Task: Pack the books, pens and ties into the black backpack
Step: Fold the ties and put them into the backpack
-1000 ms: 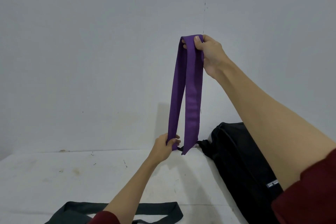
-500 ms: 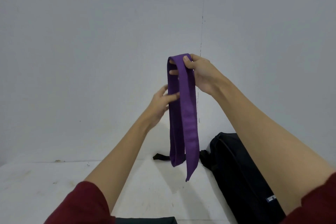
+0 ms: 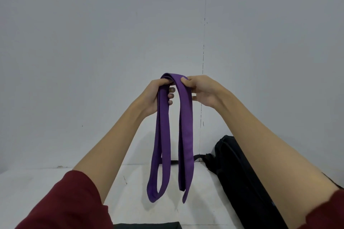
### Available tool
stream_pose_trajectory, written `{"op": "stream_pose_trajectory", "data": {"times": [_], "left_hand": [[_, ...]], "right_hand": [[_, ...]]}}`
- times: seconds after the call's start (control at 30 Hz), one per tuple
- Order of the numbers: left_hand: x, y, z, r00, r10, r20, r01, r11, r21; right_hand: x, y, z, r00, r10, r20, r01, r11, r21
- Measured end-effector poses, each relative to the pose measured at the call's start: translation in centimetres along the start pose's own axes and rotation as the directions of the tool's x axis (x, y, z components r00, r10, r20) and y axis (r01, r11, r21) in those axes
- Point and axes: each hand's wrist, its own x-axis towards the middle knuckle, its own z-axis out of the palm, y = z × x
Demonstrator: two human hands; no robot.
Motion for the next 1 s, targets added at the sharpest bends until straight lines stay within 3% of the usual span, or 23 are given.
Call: {"op": "stream_pose_trajectory", "data": {"times": [0.57, 0.73, 1.0], "left_hand": [[0.0, 0.9, 1.3, 0.996, 0.076, -0.035, -0.081, 0.985, -0.155], [0.1, 1.0, 1.8, 0.997, 0.063, -0.053, -0.07, 0.988, -0.136], [-0.1, 0.8, 0.7, 0.996, 0.011, -0.085, -0.007, 0.999, 0.046]], "right_hand": [[-0.6, 1.5, 0.9, 0.99, -0.016, -0.137, 0.035, 0.99, 0.137], [-0.9, 1.8, 1.3, 0.994, -0.026, -0.105, 0.038, 0.992, 0.121], [-1.2, 1.6, 1.6, 0.982, -0.015, -0.19, 0.029, 0.997, 0.073]]}}
